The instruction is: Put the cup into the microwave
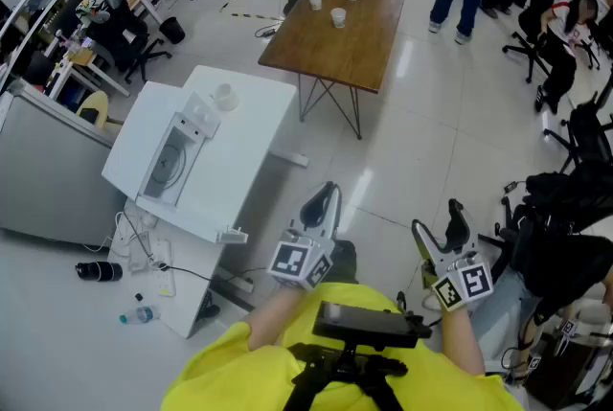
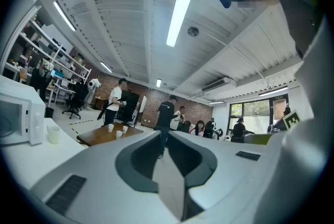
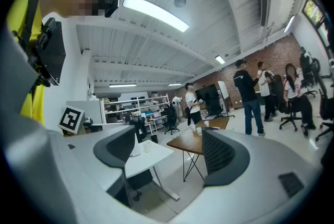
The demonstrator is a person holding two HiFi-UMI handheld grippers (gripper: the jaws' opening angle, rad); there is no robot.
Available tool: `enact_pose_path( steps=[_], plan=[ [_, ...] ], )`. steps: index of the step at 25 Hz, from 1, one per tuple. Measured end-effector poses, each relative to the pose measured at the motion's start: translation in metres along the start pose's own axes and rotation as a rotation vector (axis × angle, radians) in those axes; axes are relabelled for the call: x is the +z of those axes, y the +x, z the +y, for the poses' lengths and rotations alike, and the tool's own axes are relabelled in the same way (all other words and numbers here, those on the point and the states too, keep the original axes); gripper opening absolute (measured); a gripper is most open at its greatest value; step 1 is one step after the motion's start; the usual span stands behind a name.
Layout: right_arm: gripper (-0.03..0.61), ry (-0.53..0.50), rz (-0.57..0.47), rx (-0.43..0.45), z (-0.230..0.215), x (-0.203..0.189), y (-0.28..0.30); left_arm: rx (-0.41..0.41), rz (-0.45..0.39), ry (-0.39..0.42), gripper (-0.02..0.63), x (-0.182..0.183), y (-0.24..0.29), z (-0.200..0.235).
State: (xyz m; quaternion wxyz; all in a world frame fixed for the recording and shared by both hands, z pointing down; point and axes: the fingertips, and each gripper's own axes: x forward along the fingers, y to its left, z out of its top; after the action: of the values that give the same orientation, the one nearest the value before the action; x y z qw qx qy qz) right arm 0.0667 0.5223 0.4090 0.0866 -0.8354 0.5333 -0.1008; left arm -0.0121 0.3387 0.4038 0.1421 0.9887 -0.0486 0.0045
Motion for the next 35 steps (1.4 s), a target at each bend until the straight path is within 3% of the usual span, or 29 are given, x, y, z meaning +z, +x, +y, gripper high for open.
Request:
enact_pose_path(
  steps=[2, 9, 10, 13, 15, 17, 21, 22, 23, 24, 28, 31, 35],
  plan=[
    [0.408, -0.004, 0.000, 0.041, 0.006, 0.010, 0.062, 0.033, -0.002, 0.021, 0.226, 0.018, 0.018, 0.043],
    [0.413, -0.107, 0.032, 0.317, 0.061, 0.034, 0.262, 0.315, -0.133, 0.040, 0.333, 0.086, 0.018, 0.202],
    [0.413, -0.114, 0.042, 0.350, 0.070, 0.031, 0.286, 0.361, -0.141, 0.042, 0.385, 0.091, 0.013, 0.221],
    [0.416, -0.143, 0.108, 0.455, 0.099, 0.006, 0.356, 0.494, -0.146, 0.038, 0.471, 0.097, -0.002, 0.270],
    [0.508, -0.157, 0.168, 0.523, 0.117, -0.020, 0.400, 0.572, -0.137, 0.031, 0.485, 0.093, -0.012, 0.297],
    [0.508, -0.169, 0.224, 0.593, 0.134, -0.047, 0.442, 0.661, -0.123, 0.005, 0.525, 0.084, -0.023, 0.322],
    [0.560, -0.267, 0.343, 0.693, 0.156, -0.132, 0.541, 0.802, -0.161, -0.086, 0.501, 0.068, -0.046, 0.365],
    [0.560, -0.291, 0.375, 0.697, 0.157, -0.160, 0.569, 0.819, -0.187, -0.097, 0.404, 0.069, -0.050, 0.371],
    [0.560, -0.314, 0.404, 0.693, 0.156, -0.187, 0.598, 0.836, -0.213, -0.100, 0.237, 0.070, -0.055, 0.376],
    [0.560, -0.336, 0.429, 0.686, 0.154, -0.214, 0.626, 0.860, -0.239, -0.098, 0.000, 0.071, -0.058, 0.380],
    [0.560, -0.395, 0.524, 0.693, 0.161, -0.296, 0.728, 0.988, -0.284, -0.115, 0.002, 0.061, -0.065, 0.401],
    [0.560, -0.406, 0.589, 0.741, 0.181, -0.334, 0.770, 1.037, -0.262, -0.123, 0.040, 0.055, -0.061, 0.409],
    [0.557, -0.455, 0.600, 0.793, 0.211, -0.372, 0.816, 1.116, -0.230, -0.124, 0.041, 0.052, -0.058, 0.437]
  ],
)
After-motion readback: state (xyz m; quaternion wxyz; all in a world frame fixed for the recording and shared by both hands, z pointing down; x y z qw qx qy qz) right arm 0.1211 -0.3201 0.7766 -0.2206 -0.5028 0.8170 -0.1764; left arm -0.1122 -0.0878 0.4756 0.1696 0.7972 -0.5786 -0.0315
